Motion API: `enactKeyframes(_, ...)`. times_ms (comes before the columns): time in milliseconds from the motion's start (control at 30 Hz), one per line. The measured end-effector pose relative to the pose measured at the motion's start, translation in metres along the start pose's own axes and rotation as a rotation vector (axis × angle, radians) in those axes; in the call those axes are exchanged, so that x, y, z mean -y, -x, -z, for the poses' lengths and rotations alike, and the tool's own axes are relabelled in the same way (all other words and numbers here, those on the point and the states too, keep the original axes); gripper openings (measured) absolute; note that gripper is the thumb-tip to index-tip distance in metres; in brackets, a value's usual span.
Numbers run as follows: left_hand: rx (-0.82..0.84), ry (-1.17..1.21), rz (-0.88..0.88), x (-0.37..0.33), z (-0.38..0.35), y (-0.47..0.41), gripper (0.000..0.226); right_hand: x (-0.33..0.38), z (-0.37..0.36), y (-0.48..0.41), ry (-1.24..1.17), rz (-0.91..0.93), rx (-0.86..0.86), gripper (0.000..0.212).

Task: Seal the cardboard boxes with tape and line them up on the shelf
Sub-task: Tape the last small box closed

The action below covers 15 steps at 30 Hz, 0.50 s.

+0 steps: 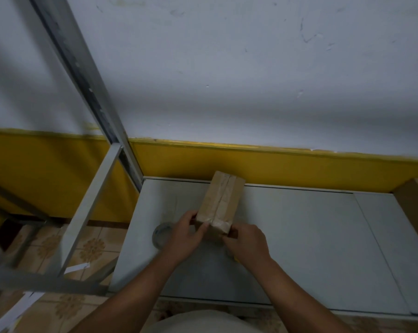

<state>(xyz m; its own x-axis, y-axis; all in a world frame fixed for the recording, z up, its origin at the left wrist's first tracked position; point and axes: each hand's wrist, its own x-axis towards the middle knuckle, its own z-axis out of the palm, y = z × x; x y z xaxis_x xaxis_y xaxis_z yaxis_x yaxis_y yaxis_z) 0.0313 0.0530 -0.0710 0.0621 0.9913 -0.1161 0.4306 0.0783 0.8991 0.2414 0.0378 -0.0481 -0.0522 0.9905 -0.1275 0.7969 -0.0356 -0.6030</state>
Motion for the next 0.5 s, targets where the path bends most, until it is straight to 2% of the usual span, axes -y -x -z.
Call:
enactKeyframes(133,-0.020,0.062,0.046,-0.004,-0.008,0.004,0.030,-0.001,-0.006,0.001,0.014,-0.056,-0.049,0.021)
enactKeyframes(233,-0.065,0.205,0.107,-0.012,-0.017,0.005,0.037,0.003,-0.009,0.002,0.023,-0.073,-0.060,0.021)
enactKeyframes(267,-0.083,0.262,0.120,-0.014,-0.021,0.005,0.048,0.003,-0.009,0.003,0.010,-0.069,-0.053,0.020)
enactKeyframes(367,-0.129,0.340,0.200,-0.018,-0.032,-0.001,0.105,0.009,-0.014,0.005,-0.094,-0.015,0.015,0.014)
enactKeyframes(400,-0.142,0.342,0.233,-0.019,-0.030,-0.006,0.114,0.010,-0.018,0.005,-0.161,0.010,0.056,0.012)
enactKeyframes(467,-0.127,0.348,0.270,-0.023,-0.022,-0.018,0.117,0.009,-0.021,0.005,-0.252,0.032,0.147,0.030)
enactKeyframes(500,-0.103,0.342,0.274,-0.022,-0.017,-0.026,0.116,0.006,-0.019,0.003,-0.254,0.021,0.158,0.032)
